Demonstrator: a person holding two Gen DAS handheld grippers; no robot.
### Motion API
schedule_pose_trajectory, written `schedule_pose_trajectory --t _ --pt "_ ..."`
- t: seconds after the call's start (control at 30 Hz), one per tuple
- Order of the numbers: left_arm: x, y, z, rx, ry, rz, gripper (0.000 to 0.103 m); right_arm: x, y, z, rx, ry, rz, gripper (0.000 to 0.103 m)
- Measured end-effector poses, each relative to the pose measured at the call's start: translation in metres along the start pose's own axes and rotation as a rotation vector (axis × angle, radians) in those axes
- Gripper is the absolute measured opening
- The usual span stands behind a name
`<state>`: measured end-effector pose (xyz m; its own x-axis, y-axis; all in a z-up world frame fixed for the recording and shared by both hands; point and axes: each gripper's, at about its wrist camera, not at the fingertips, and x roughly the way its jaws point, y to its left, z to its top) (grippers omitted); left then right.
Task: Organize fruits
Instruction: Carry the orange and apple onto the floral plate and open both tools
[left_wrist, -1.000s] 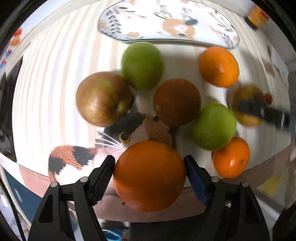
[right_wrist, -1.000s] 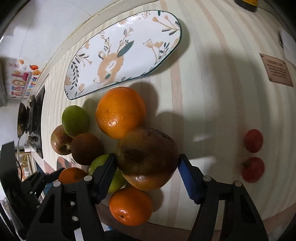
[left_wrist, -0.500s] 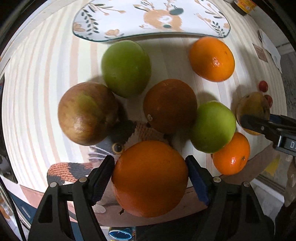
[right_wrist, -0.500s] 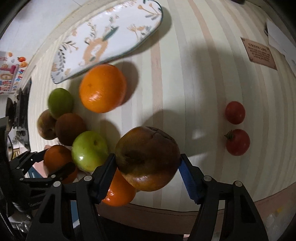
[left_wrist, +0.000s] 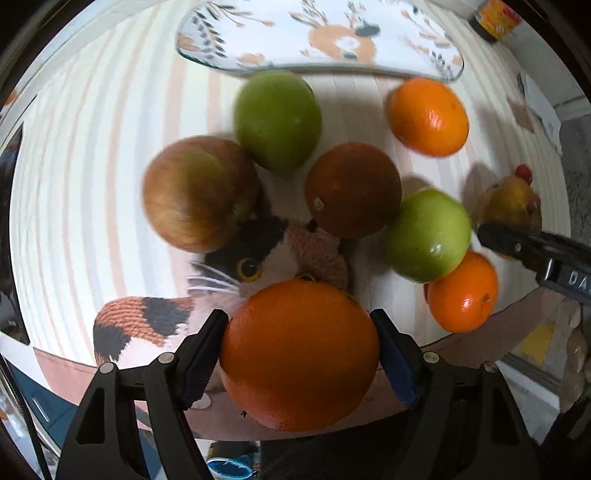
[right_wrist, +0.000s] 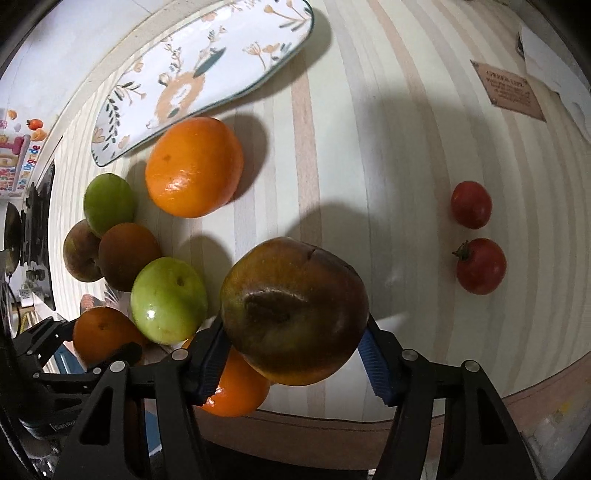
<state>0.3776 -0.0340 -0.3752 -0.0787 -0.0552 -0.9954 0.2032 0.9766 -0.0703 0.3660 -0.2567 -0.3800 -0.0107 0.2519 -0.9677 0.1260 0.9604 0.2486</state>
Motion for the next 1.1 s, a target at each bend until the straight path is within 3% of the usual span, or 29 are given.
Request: schedule_pose_trajectory --t 0.13,0.33,0.43,0.57,0.7,0.83,1.1 --pt "-0.033 0.011 0.001 -0.028 -0.052 -0.034 0.076 -0.015 0.009 0.001 -0.019 -0.028 0.011 0.066" --pt "-0.099 0.009 0.052 -0.044 -0.140 -0.129 0.076 -0.053 0.022 0.019 -0.034 -0.085 0.070 0.066" --pt "-0.111 0.007 0.083 -0.066 -0.168 -0.168 0.076 -0.070 0.028 0.045 -0.040 -0.126 0.096 0.066" --pt "-0.123 0.004 0.135 -0.127 -0.194 -0.160 0.076 -0.078 0.031 0.093 -0.031 -0.170 0.114 0.066" --pt "-0.100 0.018 0.192 -0.200 -0.168 -0.151 0.076 -0.063 0.038 0.145 -0.056 -0.154 0.095 0.066" --pt "-0.073 0.028 0.226 -0.237 -0.111 -0.134 0.076 -0.045 0.048 0.181 -0.091 -0.134 0.052 0.066" --pt "-0.044 0.024 0.246 -0.234 -0.036 -0.159 0.076 -0.017 0.060 0.215 -0.126 -0.086 0.025 0.066"
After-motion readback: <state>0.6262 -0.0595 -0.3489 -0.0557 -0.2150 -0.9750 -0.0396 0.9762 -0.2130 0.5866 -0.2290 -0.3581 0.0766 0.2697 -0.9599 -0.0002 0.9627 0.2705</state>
